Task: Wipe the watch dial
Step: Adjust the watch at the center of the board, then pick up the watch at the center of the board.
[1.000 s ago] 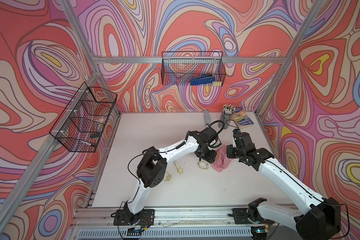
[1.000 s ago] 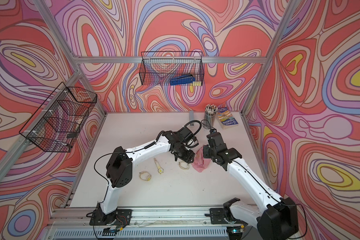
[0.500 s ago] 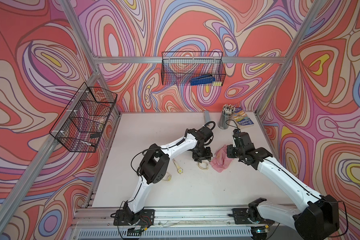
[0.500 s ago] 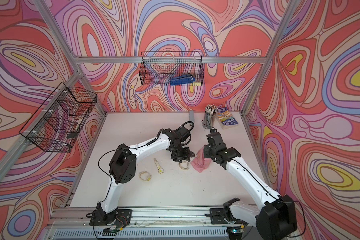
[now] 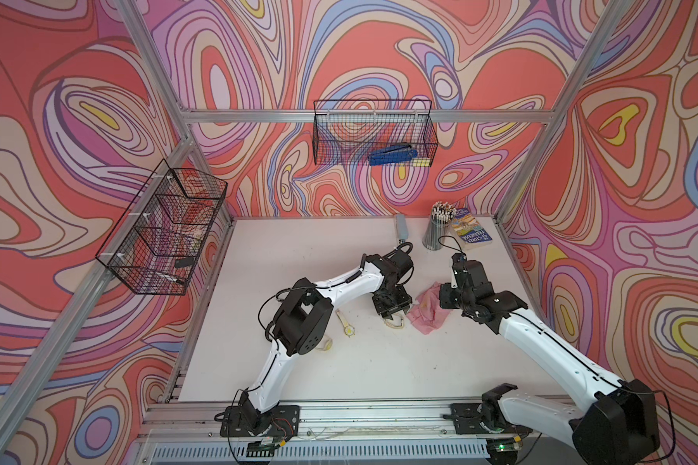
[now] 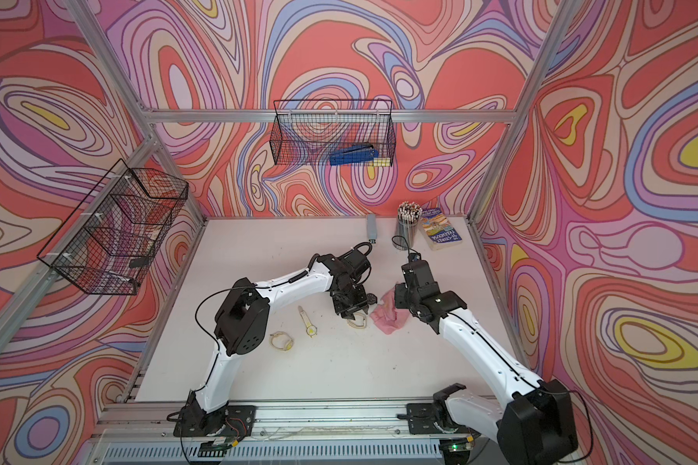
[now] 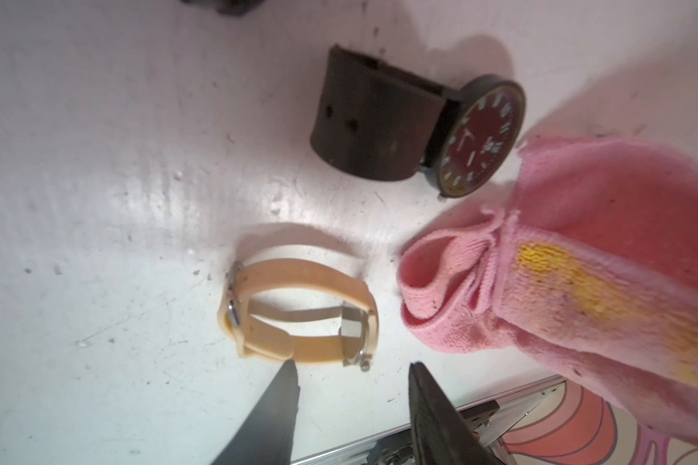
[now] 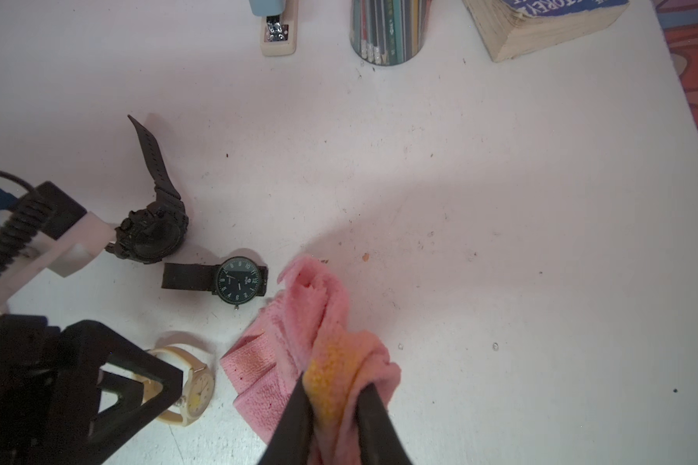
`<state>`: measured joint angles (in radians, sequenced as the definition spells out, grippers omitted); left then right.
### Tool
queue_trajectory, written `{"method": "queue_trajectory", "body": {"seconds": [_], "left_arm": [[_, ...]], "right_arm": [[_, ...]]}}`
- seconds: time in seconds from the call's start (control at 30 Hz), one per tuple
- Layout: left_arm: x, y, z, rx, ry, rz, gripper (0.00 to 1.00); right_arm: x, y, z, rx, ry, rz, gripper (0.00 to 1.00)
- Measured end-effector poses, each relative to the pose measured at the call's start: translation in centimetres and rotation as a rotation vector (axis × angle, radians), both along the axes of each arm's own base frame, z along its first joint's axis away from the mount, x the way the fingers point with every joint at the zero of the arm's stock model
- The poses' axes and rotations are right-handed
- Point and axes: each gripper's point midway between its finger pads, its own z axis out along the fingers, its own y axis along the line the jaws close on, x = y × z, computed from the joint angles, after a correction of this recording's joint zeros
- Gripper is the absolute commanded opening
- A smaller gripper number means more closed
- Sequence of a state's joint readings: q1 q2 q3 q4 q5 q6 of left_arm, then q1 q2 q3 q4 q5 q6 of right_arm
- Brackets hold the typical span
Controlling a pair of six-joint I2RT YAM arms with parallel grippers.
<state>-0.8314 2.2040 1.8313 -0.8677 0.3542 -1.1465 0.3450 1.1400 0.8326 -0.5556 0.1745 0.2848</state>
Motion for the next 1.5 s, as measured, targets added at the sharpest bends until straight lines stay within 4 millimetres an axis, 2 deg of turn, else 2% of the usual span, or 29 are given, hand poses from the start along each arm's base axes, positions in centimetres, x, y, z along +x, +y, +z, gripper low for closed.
{"method": "queue_trajectory", "body": {"seconds": [0.13, 0.3, 0.5, 0.77, 0.97, 1.17, 1.5], "left_arm": [[0.7, -0.6, 0.0, 0.001, -0.010, 0.011, 0.48], [0.8, -0.9, -1.9, 0.030, 0.007, 0.007, 0.47], [0.6, -1.0, -3.1, 0.058, 0.025, 0.002, 0.38], [0.5, -0.9, -3.5, 0.066, 0.033, 0.000, 0.28], [0.3, -1.0, -3.8, 0.068, 0.040, -0.003, 0.26], [0.1, -1.3, -3.9, 0.064, 0.042, -0.008, 0.12], [-0.1, -1.4, -4.1, 0.031, 0.042, -0.006, 0.05]], "right_arm": [[0.0, 0.0, -0.3, 0.005, -0.001, 0.007, 0.20], [0.3, 0.0, -0.1, 0.009, -0.012, 0.014, 0.20], [0.4, 0.0, -0.2, 0.017, -0.015, 0.019, 0.20], [0.2, -0.2, -0.7, 0.013, -0.005, 0.020, 0.20], [0.3, -0.2, -0.7, 0.017, -0.006, 0.019, 0.20], [0.4, -0.2, -0.7, 0.022, -0.007, 0.019, 0.20], [0.3, 0.1, -1.1, 0.036, 0.004, 0.030, 0.16]]}}
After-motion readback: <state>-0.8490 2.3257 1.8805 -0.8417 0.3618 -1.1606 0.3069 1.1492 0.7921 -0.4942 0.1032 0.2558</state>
